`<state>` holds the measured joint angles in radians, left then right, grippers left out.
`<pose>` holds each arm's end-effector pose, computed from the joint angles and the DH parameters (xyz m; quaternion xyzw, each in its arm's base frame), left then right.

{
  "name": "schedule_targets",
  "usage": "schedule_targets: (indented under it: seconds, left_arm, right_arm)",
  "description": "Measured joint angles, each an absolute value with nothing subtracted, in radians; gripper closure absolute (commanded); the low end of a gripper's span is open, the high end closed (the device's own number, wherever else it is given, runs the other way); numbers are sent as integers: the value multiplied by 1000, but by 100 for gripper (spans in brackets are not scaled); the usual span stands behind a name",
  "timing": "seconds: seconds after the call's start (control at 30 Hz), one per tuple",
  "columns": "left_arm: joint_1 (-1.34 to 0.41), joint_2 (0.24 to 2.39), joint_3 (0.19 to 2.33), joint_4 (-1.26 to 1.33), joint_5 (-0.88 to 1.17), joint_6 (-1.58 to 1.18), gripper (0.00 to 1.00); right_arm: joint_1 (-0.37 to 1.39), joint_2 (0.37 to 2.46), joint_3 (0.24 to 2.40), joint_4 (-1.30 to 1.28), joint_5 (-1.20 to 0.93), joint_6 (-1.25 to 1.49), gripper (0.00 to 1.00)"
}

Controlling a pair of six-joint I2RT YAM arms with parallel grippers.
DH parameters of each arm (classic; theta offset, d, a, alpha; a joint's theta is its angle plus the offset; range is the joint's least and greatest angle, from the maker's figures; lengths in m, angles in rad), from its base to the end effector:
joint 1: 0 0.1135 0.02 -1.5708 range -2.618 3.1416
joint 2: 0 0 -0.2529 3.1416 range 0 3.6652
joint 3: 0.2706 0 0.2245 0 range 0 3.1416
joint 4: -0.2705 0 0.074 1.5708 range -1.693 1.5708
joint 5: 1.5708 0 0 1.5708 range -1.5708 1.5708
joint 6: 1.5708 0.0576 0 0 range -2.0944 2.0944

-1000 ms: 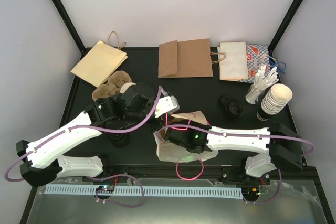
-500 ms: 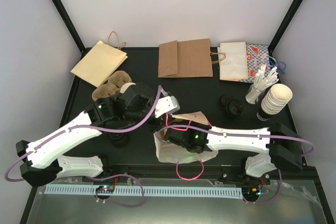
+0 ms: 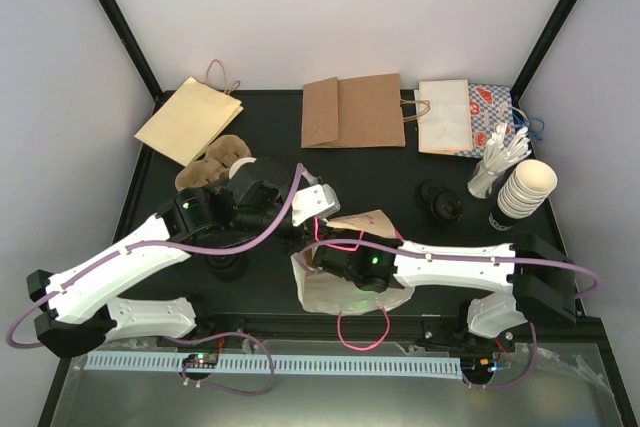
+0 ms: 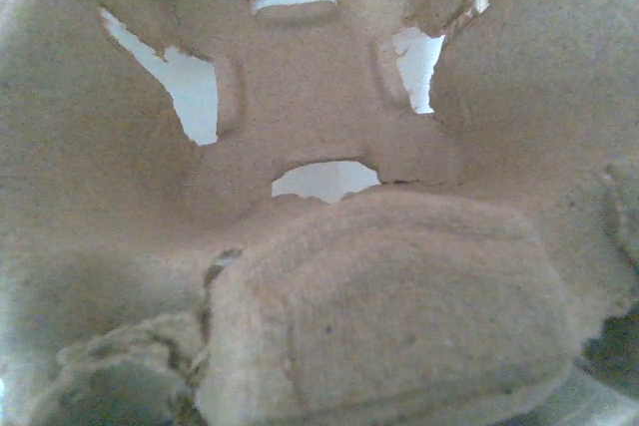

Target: Pack the takeout coffee

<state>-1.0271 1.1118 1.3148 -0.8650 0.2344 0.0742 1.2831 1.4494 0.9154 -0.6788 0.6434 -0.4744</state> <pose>0.0973 -0.1869 0.3627 0.5107 0.7336 -0.2933 0.3392 0.1036 0.2282 0.1936 -0.6828 0.6391 -0.2196 0.2777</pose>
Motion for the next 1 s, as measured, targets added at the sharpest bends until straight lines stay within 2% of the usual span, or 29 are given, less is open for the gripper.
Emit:
schedule_targets:
  seconds: [0.33,1.0]
  left_arm:
    - [-1027,1111,1312,-844,250,74,98]
    - [-1028,1115,1310,-818,133,75,98]
  right_arm:
    - [1283,1418,918,-698,644,-477,97]
    - [1342,1345,996,-793,645,-462,95]
